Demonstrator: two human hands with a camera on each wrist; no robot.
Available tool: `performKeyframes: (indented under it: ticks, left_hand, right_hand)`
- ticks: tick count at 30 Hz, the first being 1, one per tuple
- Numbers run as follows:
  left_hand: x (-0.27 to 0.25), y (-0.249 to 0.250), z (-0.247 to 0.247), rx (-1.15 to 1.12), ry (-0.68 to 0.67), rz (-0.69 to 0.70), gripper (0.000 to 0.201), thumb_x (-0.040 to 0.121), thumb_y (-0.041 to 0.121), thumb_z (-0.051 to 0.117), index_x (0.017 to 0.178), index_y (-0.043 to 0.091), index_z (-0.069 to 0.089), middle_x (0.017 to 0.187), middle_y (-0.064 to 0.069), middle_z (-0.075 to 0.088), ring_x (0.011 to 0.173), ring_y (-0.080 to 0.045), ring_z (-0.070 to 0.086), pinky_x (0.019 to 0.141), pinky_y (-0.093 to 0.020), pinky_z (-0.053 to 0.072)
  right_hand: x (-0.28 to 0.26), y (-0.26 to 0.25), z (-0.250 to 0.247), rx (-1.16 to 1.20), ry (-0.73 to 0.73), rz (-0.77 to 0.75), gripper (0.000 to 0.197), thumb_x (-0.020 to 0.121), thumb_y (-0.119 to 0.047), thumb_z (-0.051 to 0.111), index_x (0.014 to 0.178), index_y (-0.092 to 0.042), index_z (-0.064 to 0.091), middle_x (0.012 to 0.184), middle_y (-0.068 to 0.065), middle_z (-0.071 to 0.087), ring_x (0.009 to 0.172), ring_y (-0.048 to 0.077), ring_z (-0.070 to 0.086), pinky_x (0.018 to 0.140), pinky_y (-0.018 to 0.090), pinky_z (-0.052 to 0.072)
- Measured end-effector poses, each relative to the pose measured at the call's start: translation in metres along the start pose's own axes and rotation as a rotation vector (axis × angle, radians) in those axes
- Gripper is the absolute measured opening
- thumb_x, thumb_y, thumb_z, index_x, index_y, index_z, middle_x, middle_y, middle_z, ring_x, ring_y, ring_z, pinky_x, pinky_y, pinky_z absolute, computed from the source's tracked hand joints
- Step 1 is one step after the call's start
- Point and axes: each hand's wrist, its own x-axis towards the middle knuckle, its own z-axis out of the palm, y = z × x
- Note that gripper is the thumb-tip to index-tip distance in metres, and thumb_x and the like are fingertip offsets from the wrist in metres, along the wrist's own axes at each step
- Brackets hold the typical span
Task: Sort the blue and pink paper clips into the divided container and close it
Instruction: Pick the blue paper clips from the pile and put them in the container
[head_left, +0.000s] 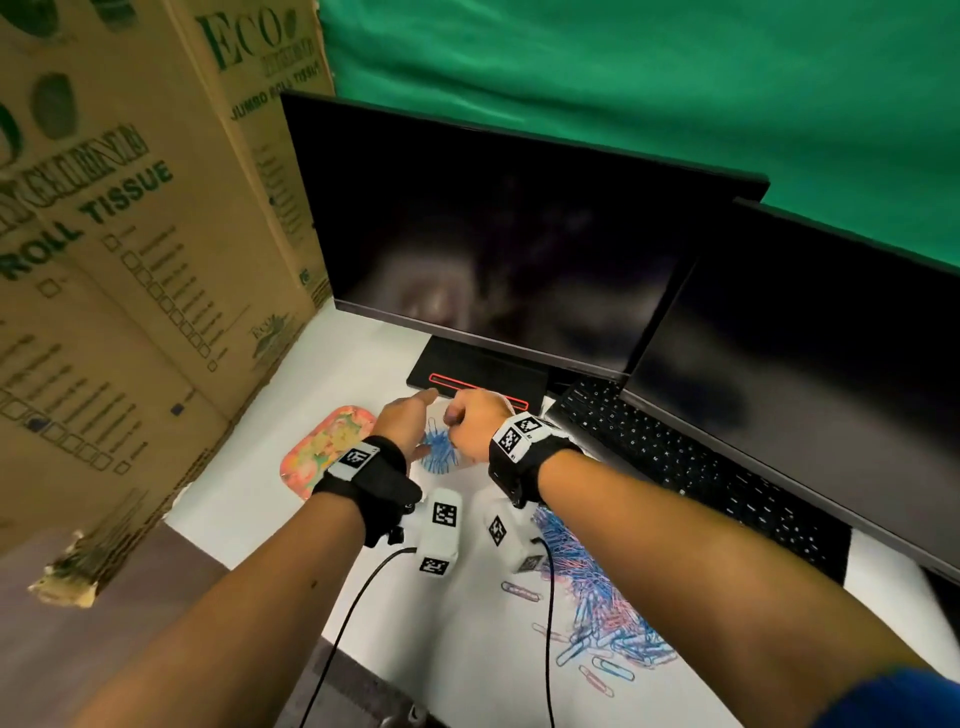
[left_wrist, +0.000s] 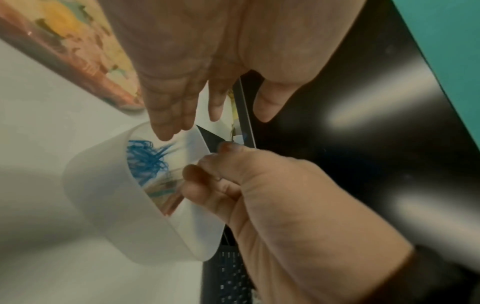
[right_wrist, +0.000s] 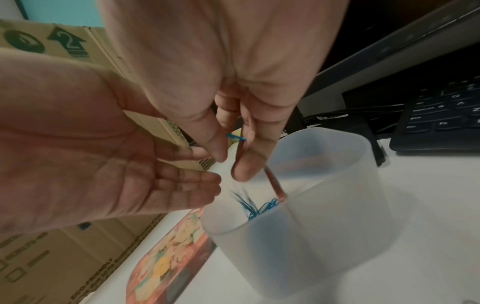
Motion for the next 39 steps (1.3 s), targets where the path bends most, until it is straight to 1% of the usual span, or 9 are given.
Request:
performKeyframes:
  ticks: [3,6,11,16,22,28,32,34,39]
  left_hand:
    - [-0.007,0.000,-0.001,0.065,0.024,0.071,0.018,0.094,0.016,0.047,0.105,0.017,0.062,0.126,-0.013,0.055,0.119,-0.033,0.051,0.097,-0.043,0.048]
    - [-0.012,-0.012,0.001,0.146,0.041,0.200,0.016,0.089,0.014,0.052,0.080,0.022,0.063,0.095,-0.006,0.065,0.093,-0.028,0.060,0.084,-0.040,0.052]
    - [-0.032,-0.052,0.012,0.513,-0.164,0.450,0.021,0.084,0.008,0.062,0.069,0.023,0.064,0.070,0.009,0.067,0.063,-0.007,0.059,0.071,-0.022,0.048]
    - [-0.044,-0.106,0.036,1.099,-0.407,0.555,0.015,0.078,0.015,0.058,0.077,0.029,0.063,0.080,0.009,0.064,0.079,-0.015,0.063,0.073,-0.020,0.046]
    - [-0.046,-0.142,0.054,1.498,-0.500,0.553,0.013,0.084,0.025,0.055,0.093,0.022,0.064,0.110,0.000,0.061,0.102,-0.023,0.059,0.082,-0.027,0.045]
    - [-0.044,-0.143,0.050,1.363,-0.475,0.517,0.010,0.082,0.021,0.056,0.076,0.027,0.060,0.092,-0.001,0.068,0.088,-0.025,0.063,0.073,-0.026,0.046]
    - [-0.042,-0.141,0.045,1.200,-0.459,0.489,0.023,0.085,0.014,0.059,0.103,0.020,0.071,0.098,0.005,0.072,0.086,-0.015,0.065,0.073,-0.013,0.040]
    - [-0.042,-0.140,0.045,1.071,-0.457,0.420,0.027,0.087,0.011,0.058,0.108,0.023,0.069,0.076,0.009,0.067,0.067,-0.006,0.058,0.065,-0.006,0.038]
    - [-0.044,-0.139,0.042,0.616,-0.481,0.104,0.025,0.085,-0.007,0.058,0.107,0.004,0.064,0.071,-0.006,0.062,0.060,-0.016,0.056,0.067,-0.028,0.049]
  right_hand:
    - [-0.003,0.009,0.007,0.049,0.011,-0.004,0.036,0.085,0.000,0.054,0.118,-0.011,0.063,0.117,0.007,0.064,0.107,0.023,0.062,0.081,0.022,0.048]
    - [-0.016,0.028,0.011,0.193,0.059,0.021,0.038,0.085,0.000,0.055,0.121,-0.012,0.061,0.116,0.006,0.062,0.105,0.021,0.061,0.080,0.018,0.045]
    - [-0.059,0.079,0.012,0.194,0.143,0.059,0.027,0.083,-0.008,0.050,0.095,-0.023,0.069,0.092,0.000,0.069,0.083,0.018,0.064,0.073,0.020,0.048]
    - [-0.120,0.134,0.033,-0.032,-0.068,0.105,0.020,0.073,-0.018,0.044,0.076,-0.025,0.063,0.079,0.000,0.064,0.078,0.023,0.063,0.068,0.021,0.045]
    - [-0.165,0.170,0.064,-0.169,-0.131,0.058,0.022,0.082,-0.013,0.051,0.100,-0.019,0.063,0.112,0.003,0.061,0.105,0.025,0.058,0.086,0.027,0.044]
    - [-0.182,0.189,0.062,-0.190,-0.067,-0.013,0.023,0.084,-0.011,0.047,0.101,-0.015,0.062,0.111,0.003,0.059,0.105,0.023,0.055,0.088,0.027,0.044]
    - [-0.187,0.199,0.055,-0.162,-0.074,0.014,0.022,0.086,-0.014,0.047,0.102,-0.018,0.061,0.109,0.002,0.058,0.101,0.024,0.057,0.082,0.026,0.042]
    - [-0.188,0.199,0.054,-0.183,-0.087,-0.013,0.025,0.087,-0.014,0.046,0.107,-0.019,0.062,0.113,0.001,0.058,0.105,0.023,0.056,0.087,0.028,0.044]
    - [-0.187,0.196,0.061,-0.286,-0.152,-0.082,0.031,0.090,-0.014,0.047,0.116,-0.019,0.062,0.122,0.002,0.056,0.115,0.022,0.053,0.094,0.032,0.045]
